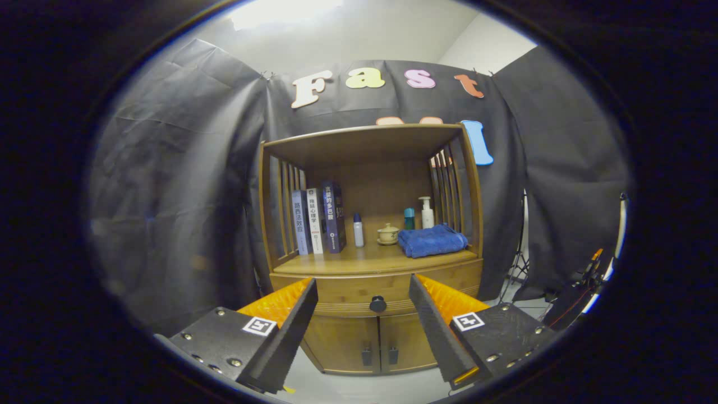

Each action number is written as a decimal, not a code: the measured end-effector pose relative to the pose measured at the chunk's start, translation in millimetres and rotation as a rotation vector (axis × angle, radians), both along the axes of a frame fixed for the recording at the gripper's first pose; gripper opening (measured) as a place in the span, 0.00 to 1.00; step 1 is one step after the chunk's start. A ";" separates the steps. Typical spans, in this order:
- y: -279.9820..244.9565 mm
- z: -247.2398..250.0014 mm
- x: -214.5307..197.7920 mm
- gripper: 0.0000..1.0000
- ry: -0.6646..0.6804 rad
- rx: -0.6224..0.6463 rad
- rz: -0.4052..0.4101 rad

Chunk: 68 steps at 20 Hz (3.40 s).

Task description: Pull open the drawer, take out the items inside it, and place them on the countertop above the cabinet.

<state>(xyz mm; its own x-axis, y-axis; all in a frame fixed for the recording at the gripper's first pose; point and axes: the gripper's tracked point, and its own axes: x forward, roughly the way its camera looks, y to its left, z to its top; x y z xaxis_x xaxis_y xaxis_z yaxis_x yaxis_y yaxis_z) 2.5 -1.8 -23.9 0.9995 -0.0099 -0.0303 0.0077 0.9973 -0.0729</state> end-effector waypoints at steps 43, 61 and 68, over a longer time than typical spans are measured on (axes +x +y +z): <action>-51.3 -180.1 222.2 0.44 0.176 -0.050 -0.141; -43.1 -185.0 143.6 0.26 0.252 -0.034 -0.096; -43.4 -181.3 85.0 0.26 0.244 -0.021 -0.085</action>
